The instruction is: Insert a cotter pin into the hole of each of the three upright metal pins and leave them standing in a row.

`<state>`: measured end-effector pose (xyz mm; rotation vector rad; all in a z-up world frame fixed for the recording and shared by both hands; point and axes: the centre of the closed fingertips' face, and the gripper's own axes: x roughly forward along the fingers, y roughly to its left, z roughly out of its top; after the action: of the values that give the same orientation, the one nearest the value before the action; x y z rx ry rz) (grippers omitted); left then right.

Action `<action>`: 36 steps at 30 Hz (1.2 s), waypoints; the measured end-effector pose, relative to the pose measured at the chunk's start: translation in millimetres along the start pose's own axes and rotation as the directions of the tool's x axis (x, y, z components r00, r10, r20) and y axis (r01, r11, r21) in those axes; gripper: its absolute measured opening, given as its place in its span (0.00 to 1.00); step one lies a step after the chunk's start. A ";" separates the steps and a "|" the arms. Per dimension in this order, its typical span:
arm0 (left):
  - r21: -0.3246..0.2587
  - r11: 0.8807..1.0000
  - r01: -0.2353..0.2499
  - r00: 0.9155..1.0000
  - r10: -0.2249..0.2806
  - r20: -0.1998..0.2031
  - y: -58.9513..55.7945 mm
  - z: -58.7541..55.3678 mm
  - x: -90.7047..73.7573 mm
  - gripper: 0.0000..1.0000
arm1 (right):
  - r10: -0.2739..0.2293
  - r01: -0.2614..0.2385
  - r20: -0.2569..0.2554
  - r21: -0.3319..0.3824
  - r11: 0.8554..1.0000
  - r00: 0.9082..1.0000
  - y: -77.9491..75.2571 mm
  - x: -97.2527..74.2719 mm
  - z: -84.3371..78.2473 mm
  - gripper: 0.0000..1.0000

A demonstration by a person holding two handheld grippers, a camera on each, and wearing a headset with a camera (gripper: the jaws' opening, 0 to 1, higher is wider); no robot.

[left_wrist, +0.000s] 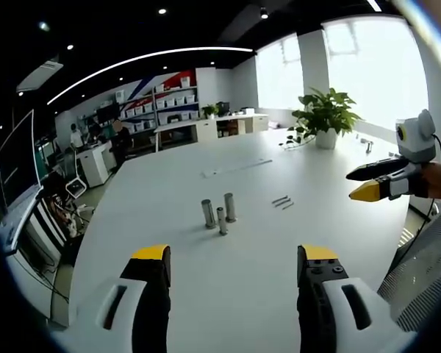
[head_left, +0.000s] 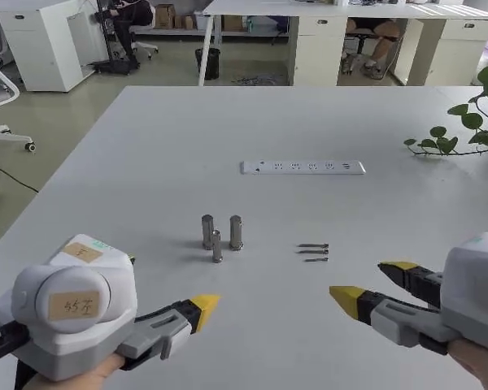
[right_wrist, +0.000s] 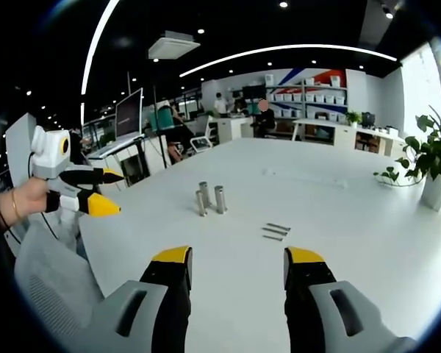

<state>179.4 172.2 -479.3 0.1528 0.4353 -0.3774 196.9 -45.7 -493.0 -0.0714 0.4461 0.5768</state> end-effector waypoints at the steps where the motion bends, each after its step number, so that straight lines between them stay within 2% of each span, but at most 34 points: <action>1: -0.001 1.000 0.000 1.000 0.000 -0.001 0.2 -0.1 0.1 0.69 | 0.001 -0.001 0.000 -0.001 1.000 1.000 0.1 0.1 -0.3 0.47; 8: -0.007 1.000 -0.001 1.000 0.001 -0.007 0.6 -1.0 0.8 0.70 | 0.010 -0.011 -0.016 -0.031 0.999 1.000 2.2 3.8 -2.7 0.49; 14: -0.011 1.000 -0.003 1.000 0.003 -0.014 1.4 -3.6 1.4 0.71 | 0.022 -0.023 -0.027 -0.034 0.999 0.999 5.5 5.5 -5.8 0.56; 19: -0.012 1.000 -0.008 1.000 0.008 -0.018 2.8 -4.0 1.1 0.73 | 0.021 -0.022 -0.047 -0.032 0.999 0.999 5.8 6.6 -9.1 0.66; 24: -0.008 1.000 -0.009 1.000 0.009 -0.017 3.4 -3.9 0.5 0.74 | 0.025 -0.027 -0.052 -0.036 0.999 0.998 6.8 5.3 -9.3 0.71; 31: -0.008 1.000 -0.005 1.000 0.004 -0.020 1.0 -4.4 -1.0 0.77 | 0.029 -0.031 -0.054 -0.033 0.999 0.998 8.7 4.7 -8.6 0.88; 36: -0.006 1.000 -0.002 1.000 0.002 -0.021 -0.1 -4.7 -2.7 0.79 | 0.025 -0.027 -0.066 -0.034 0.999 0.998 9.5 4.4 -10.4 0.93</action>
<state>175.3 174.0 -482.4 0.1514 0.4574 -0.3731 191.1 -37.4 -503.7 -0.1187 0.5012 0.6093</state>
